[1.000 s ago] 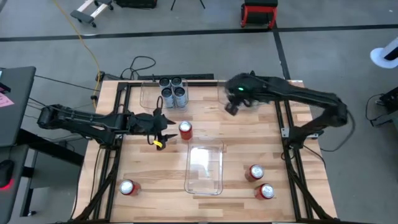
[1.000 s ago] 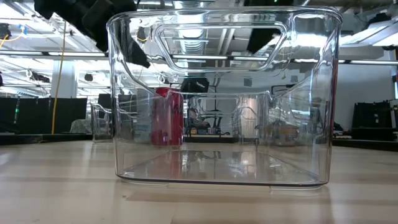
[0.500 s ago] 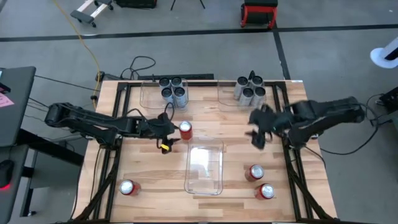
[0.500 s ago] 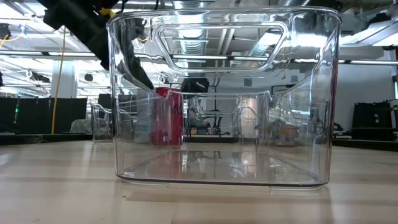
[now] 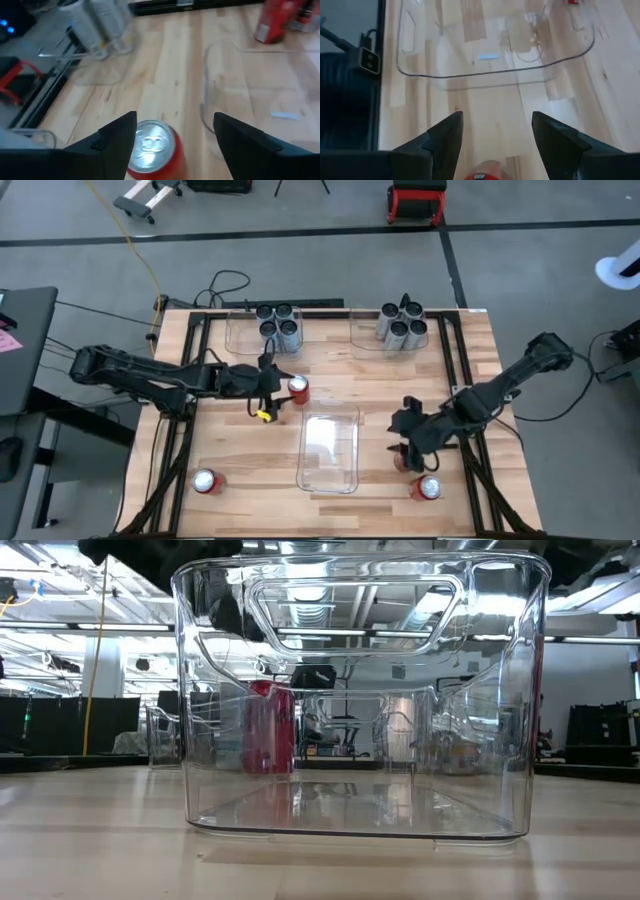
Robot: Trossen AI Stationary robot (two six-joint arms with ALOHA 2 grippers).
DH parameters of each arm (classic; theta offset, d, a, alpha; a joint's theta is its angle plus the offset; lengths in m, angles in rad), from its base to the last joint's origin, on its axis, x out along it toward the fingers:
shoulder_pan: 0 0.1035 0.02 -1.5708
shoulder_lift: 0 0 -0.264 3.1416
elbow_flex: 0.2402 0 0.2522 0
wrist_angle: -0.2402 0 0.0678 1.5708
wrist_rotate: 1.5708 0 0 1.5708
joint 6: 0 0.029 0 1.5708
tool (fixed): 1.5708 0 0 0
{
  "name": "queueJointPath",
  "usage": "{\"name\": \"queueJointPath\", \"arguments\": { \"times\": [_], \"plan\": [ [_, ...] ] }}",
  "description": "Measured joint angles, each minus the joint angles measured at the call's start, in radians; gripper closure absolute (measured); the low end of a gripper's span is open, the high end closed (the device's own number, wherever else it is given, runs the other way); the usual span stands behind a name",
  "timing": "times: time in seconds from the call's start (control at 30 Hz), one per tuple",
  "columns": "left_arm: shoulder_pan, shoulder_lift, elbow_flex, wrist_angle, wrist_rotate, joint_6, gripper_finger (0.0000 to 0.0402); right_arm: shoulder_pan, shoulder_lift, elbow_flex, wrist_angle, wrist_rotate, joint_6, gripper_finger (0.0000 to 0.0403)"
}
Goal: Sort soda cans
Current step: Put the red-black soda can into the bottom transparent bin
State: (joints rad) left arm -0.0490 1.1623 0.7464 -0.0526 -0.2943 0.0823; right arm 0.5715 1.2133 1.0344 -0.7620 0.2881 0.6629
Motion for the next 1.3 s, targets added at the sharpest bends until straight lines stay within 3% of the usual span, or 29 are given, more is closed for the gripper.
{"name": "queueJointPath", "arguments": {
  "times": [0.13,0.3,0.53,0.9,1.0,1.13,1.3],
  "plan": [
    [0.054,0.003,0.0,-0.01,0.022,-0.073,0.0104,0.005,0.039,0.0,0.018,0.023,-0.085,0.0148],
    [0.116,0.037,-0.001,-0.008,0.172,-0.127,0.0045,-0.033,0.05,0.0,0.019,0.096,-0.145,0.0148],
    [0.159,0.154,-0.001,0.02,0.184,-0.131,0.0003,-0.105,0.028,0.0,0.017,0.215,-0.161,0.0148],
    [0.196,0.306,-0.001,0.072,0.191,-0.114,0.0008,-0.169,0.035,-0.019,0.019,0.214,-0.219,0.0148],
    [0.196,0.309,-0.001,0.073,0.192,-0.103,0.0038,-0.168,0.035,-0.041,0.024,0.212,-0.214,0.0148],
    [0.197,0.288,-0.002,0.068,0.191,-0.098,0.0107,-0.166,0.035,-0.06,0.022,0.211,-0.174,0.0148],
    [0.201,0.224,-0.003,0.056,0.19,-0.11,0.0107,-0.155,0.035,-0.071,0.053,0.211,-0.166,0.0148]
  ]
}}
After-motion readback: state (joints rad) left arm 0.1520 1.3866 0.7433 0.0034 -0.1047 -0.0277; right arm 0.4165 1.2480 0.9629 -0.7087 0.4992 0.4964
